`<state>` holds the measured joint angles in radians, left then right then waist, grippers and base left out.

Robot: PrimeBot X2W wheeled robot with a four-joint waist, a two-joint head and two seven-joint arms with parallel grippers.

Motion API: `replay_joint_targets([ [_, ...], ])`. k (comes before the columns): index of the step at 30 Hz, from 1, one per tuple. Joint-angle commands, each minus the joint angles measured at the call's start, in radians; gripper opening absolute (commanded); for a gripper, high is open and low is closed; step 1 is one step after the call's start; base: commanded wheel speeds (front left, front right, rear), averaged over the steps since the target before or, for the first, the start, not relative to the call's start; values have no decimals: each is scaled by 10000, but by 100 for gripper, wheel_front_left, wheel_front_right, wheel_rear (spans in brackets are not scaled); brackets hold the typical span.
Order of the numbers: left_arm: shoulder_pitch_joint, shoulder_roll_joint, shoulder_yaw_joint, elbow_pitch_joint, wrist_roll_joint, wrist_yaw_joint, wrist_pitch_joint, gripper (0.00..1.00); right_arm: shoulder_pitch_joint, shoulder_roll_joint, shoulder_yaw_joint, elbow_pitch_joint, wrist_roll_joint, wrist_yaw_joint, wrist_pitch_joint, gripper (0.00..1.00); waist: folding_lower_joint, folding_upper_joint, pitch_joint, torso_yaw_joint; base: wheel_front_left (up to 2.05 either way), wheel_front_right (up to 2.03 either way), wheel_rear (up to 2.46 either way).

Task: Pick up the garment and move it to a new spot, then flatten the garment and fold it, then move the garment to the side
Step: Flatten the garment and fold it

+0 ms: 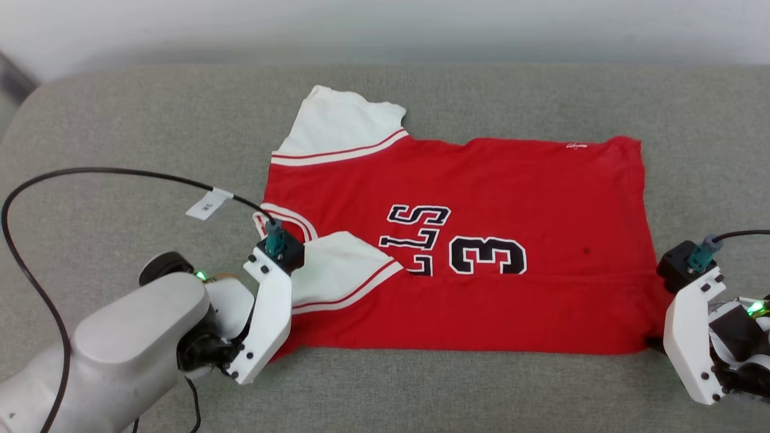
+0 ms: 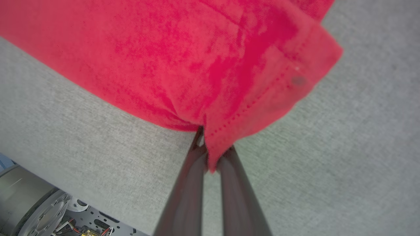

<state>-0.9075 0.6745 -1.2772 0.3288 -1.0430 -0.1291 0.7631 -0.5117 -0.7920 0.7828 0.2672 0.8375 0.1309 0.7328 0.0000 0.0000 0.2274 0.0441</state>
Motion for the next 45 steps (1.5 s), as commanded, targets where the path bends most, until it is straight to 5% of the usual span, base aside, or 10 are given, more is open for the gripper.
replay_joint_targets([
  [1,272,11,-33,46,-102,6,-79,0,157,-110,135,-185,160,-4,-220,0,0,0,-335,-54,0,0,0],
  [15,1329,877,-37,-957,-557,5,-137,0,1433,-2075,-43,-2201,847,-5,-620,0,0,0,-1471,-161,0,0,0],
  [27,2109,676,-25,-513,-342,7,-81,0,2416,-1157,-146,-1244,433,-5,-305,0,0,0,-1000,-153,0,0,0],
  [28,2084,627,-5,-466,-289,18,-214,53,2423,-1070,-175,-1148,375,-5,-398,16,0,0,-994,-131,0,0,0],
  [29,2075,590,48,-400,-288,21,-333,100,2444,-986,-204,-1102,342,-5,-502,86,0,0,-1003,-105,0,0,0],
  [30,2034,552,43,-414,-250,21,-428,100,2476,-921,-248,-1082,323,-5,-637,100,0,0,-1034,-69,0,0,0],
  [40,1527,1360,548,-1597,-634,18,-1148,100,2949,-1165,-1946,-1720,-197,-4,-2937,100,0,0,-1572,80,0,0,0],
  [45,954,1731,1087,-1907,13,266,-1991,100,3339,-621,-3593,-2170,-1080,-5,-4278,100,0,0,-1608,-45,0,0,0],
])
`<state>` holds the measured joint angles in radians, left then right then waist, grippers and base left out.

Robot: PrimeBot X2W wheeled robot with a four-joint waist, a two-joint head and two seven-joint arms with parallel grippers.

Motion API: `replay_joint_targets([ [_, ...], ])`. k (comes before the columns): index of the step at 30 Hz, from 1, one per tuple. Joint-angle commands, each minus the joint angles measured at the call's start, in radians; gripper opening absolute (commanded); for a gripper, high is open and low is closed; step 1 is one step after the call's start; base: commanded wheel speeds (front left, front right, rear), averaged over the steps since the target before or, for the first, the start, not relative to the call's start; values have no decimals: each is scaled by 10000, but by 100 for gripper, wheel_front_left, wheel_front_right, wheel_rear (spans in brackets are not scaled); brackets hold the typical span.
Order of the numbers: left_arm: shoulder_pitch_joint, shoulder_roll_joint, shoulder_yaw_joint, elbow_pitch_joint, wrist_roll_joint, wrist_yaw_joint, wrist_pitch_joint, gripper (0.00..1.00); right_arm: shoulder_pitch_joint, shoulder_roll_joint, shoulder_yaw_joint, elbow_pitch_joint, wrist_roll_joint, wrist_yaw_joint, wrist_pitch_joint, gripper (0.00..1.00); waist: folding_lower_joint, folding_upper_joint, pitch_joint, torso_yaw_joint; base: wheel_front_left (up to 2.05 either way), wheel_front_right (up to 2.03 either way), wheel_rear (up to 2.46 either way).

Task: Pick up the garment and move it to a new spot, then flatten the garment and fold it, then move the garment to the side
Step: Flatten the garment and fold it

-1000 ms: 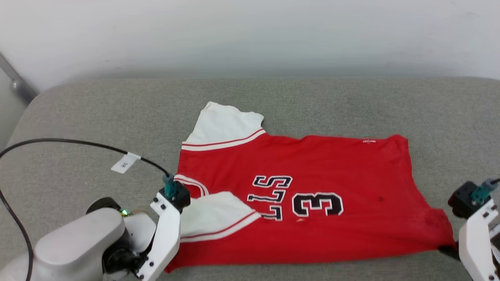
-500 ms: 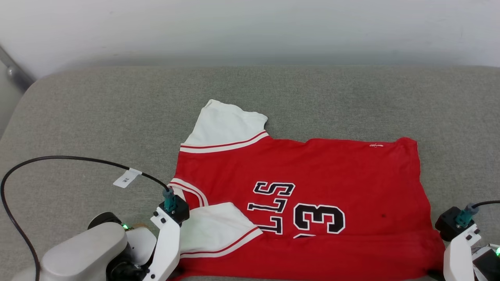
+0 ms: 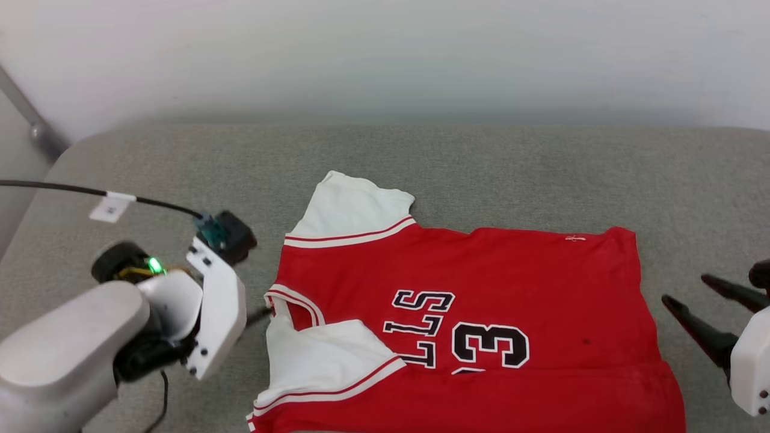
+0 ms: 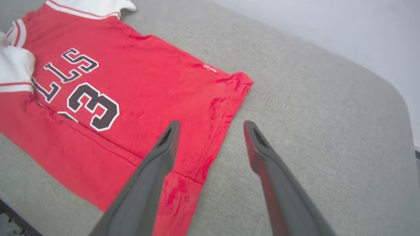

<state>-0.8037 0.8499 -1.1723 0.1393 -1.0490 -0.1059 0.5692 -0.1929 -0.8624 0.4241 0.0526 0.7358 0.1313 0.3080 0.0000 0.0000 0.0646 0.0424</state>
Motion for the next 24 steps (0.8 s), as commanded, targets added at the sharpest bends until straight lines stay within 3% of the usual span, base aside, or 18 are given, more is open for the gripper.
replay_joint_targets([
  [1,-225,-7,111,49,303,104,-299,100,200,241,-333,-144,-306,-8,-253,100,0,0,56,-68,0,0,0],
  [6,-952,-349,477,748,1356,439,-1485,100,506,1683,-2100,-915,-1822,-9,-1641,100,0,0,412,-332,0,0,0],
  [11,-1882,-976,783,1831,1985,645,-2203,100,884,3689,-3662,-1731,-3332,-8,-3045,100,0,0,966,-592,0,0,0],
  [18,-3366,-1745,1148,3386,1887,473,-1777,100,1378,5913,-4659,-2819,-4675,-8,-4441,100,0,0,2078,-982,0,0,0],
  [24,-4500,-2243,1420,4373,1264,255,-618,100,1570,6627,-4637,-3226,-5264,-8,-4854,100,0,0,3162,-1397,0,0,0],
])
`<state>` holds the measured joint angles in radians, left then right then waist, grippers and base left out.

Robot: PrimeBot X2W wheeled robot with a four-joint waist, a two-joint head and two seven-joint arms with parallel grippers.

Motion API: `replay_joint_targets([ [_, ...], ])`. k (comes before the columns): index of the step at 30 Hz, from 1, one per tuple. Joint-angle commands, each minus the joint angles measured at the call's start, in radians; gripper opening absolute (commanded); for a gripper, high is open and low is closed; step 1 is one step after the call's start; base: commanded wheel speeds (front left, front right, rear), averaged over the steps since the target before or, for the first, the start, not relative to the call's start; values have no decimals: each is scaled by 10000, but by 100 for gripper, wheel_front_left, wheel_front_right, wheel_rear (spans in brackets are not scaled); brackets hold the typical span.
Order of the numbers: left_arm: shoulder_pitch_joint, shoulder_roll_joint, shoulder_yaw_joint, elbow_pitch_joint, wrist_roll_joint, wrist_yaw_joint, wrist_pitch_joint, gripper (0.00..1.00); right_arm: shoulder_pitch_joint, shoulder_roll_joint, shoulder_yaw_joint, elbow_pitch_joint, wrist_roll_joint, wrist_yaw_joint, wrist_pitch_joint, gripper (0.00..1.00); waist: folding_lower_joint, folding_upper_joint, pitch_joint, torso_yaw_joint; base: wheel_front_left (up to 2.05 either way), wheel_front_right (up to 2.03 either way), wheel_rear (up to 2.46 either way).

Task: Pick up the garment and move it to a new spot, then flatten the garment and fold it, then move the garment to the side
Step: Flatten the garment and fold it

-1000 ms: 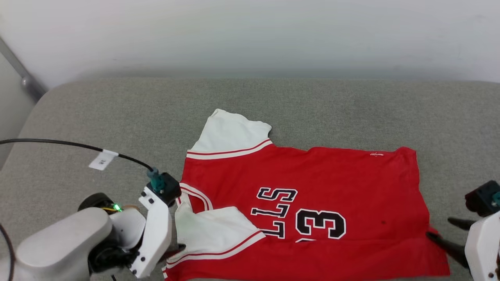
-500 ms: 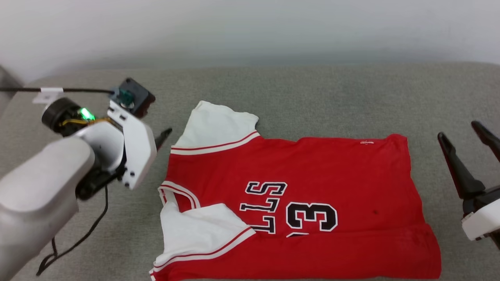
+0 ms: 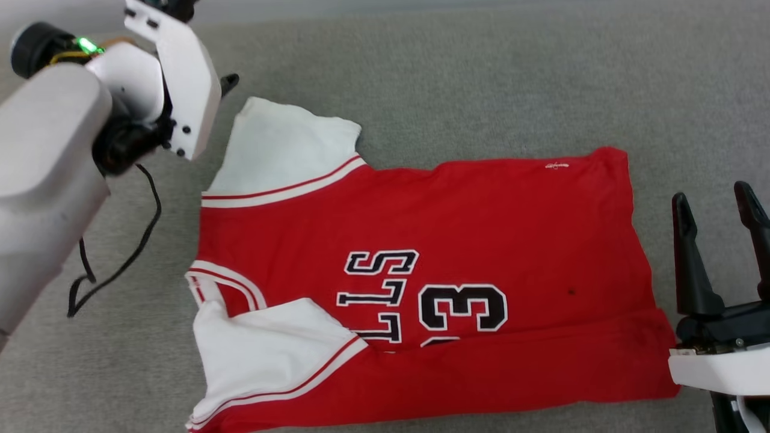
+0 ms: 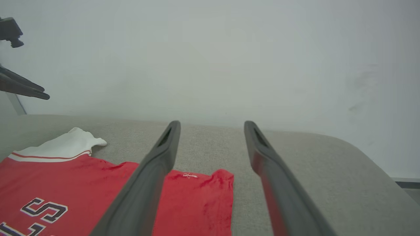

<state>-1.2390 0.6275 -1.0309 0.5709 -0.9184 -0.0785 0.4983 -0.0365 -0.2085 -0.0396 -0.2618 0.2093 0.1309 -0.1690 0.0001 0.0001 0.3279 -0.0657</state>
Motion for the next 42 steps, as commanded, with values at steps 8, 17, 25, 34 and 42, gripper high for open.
replay_joint_targets([
  [8,-1647,24,-317,630,-702,-349,3172,100,-656,73,397,85,-264,-5,-348,100,-1,-1,1885,-986,0,0,0],
  [17,-2315,236,-1071,880,-438,-424,5201,100,-1301,-30,768,380,-216,-4,-621,100,-1,-1,2790,-1287,0,0,0],
  [25,-1858,263,-1313,588,-699,-478,5168,0,-1562,-172,859,882,-142,-5,-792,100,-1,-1,2661,-1197,0,0,0],
  [34,-1757,264,-1389,-84,-802,-501,4299,0,-2390,-1286,418,813,-81,-5,-506,100,-1,-1,1558,-777,0,0,0],
  [42,-1294,419,-1894,-1590,-1115,-502,3373,0,-3577,-3475,989,752,628,-5,2737,100,-1,-1,629,-87,0,0,0],
])
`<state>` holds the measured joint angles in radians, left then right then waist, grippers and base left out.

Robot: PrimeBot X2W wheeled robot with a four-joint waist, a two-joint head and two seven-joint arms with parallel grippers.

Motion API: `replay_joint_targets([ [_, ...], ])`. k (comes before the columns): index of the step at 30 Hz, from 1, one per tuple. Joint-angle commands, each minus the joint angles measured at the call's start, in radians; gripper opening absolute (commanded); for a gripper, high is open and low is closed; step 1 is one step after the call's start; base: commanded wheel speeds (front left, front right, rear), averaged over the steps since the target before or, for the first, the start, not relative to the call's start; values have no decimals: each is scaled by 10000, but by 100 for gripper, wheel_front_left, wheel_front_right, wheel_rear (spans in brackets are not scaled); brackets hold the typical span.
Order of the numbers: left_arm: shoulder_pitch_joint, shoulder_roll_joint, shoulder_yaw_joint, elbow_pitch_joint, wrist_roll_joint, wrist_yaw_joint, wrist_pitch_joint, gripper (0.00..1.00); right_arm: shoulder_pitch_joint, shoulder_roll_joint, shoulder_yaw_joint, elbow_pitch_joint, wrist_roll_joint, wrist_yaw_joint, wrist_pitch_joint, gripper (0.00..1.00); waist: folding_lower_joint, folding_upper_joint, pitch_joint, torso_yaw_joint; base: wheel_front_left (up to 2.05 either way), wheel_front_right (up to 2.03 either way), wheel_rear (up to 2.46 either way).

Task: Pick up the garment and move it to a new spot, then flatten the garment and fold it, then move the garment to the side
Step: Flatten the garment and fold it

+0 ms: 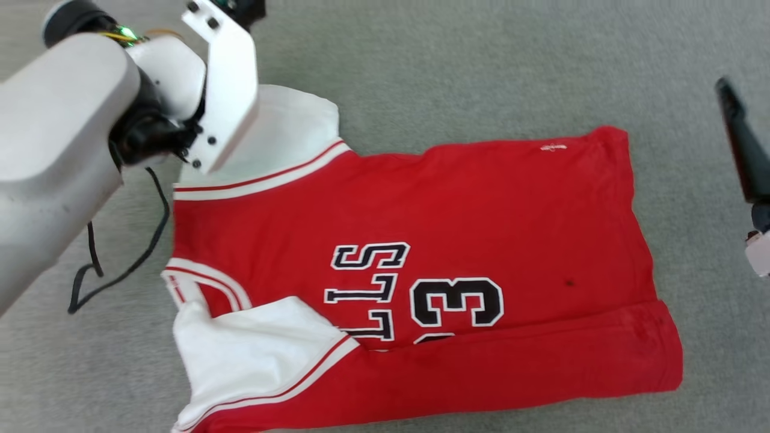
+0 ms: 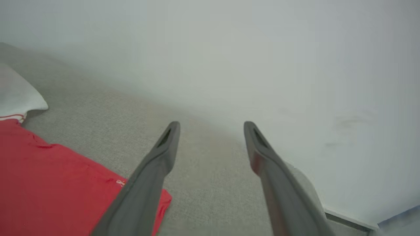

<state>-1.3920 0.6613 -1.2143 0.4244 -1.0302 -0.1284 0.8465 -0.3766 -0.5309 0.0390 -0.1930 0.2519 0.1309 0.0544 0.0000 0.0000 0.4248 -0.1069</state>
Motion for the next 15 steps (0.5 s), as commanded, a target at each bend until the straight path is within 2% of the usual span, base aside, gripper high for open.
replay_joint_targets([
  [1,257,138,-125,-311,24,-1,-216,0,-415,-545,408,61,476,-5,1150,100,0,0,-401,382,0,0,0],
  [2,286,196,-174,-506,18,-3,-326,0,-659,-836,608,112,748,-5,1792,100,0,0,-446,435,0,0,0],
  [3,286,196,-174,-506,18,-3,-326,0,-659,-836,608,112,748,-5,1792,100,0,0,-446,435,0,0,0],
  [9,497,406,-331,-1268,9,-2,-877,0,-1917,-2490,2319,751,2615,-5,5766,100,0,0,-446,772,0,0,0],
  [12,416,311,-402,-1552,65,-3,-1172,0,-2926,-3198,3446,1297,3470,-7,7711,100,0,0,-223,1029,0,0,0],
  [13,416,311,-402,-1552,65,-3,-1172,0,-2926,-3198,3446,1297,3470,-7,7711,100,0,0,-223,1029,0,0,0],
  [15,319,211,-448,-1630,162,-3,-1372,0,-3618,-3344,4054,1844,4077,-5,8943,100,0,0,-7,1239,0,0,0],
])
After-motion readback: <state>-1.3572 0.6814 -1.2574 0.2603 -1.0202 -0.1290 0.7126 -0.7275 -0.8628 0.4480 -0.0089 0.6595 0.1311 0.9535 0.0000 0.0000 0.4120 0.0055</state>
